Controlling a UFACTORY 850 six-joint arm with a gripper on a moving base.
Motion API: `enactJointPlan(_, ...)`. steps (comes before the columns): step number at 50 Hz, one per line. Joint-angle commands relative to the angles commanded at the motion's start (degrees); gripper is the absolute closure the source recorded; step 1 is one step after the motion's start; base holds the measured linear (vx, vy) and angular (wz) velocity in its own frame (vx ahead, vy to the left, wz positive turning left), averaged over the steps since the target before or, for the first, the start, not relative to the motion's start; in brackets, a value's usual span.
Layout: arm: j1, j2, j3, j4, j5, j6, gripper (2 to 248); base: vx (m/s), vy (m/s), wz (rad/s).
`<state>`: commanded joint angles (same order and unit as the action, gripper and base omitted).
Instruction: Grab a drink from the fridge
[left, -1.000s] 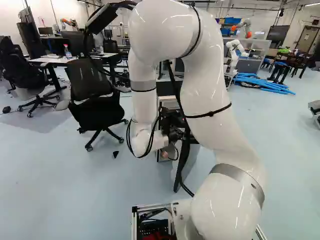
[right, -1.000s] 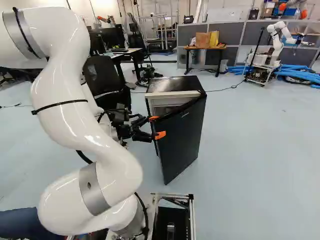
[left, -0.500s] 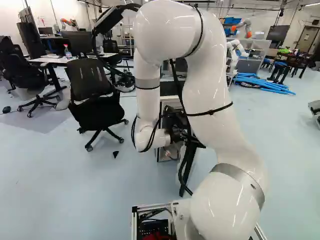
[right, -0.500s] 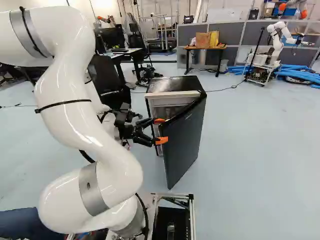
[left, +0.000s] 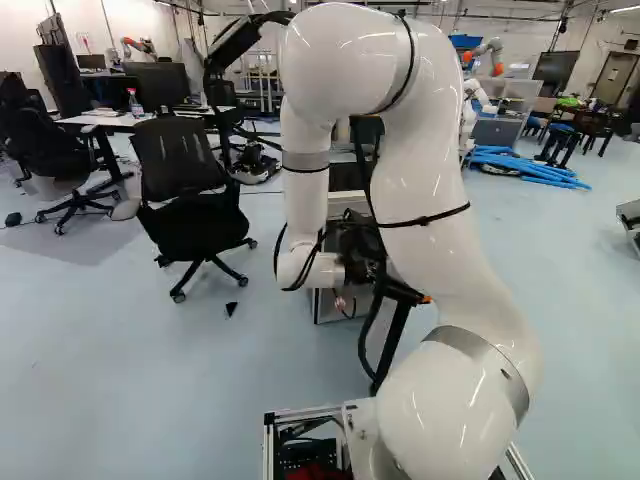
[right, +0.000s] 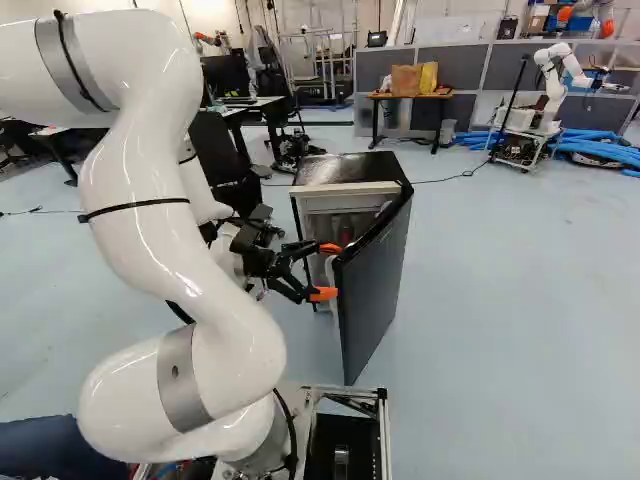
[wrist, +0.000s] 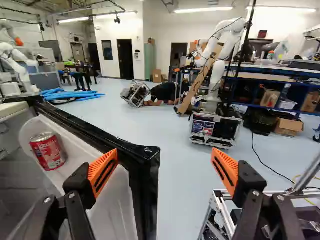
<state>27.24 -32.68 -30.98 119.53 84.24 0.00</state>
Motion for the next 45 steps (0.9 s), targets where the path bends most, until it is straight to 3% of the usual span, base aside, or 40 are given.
enactJointPlan(18,-4.57,0.45,-2.48,4.78,-2.11,0.00,3,0.000,0.000,0.000)
enactJointPlan(45,-13.13,0.70,-8.46,4.93,-2.36,0.00,3,0.000,0.000,0.000)
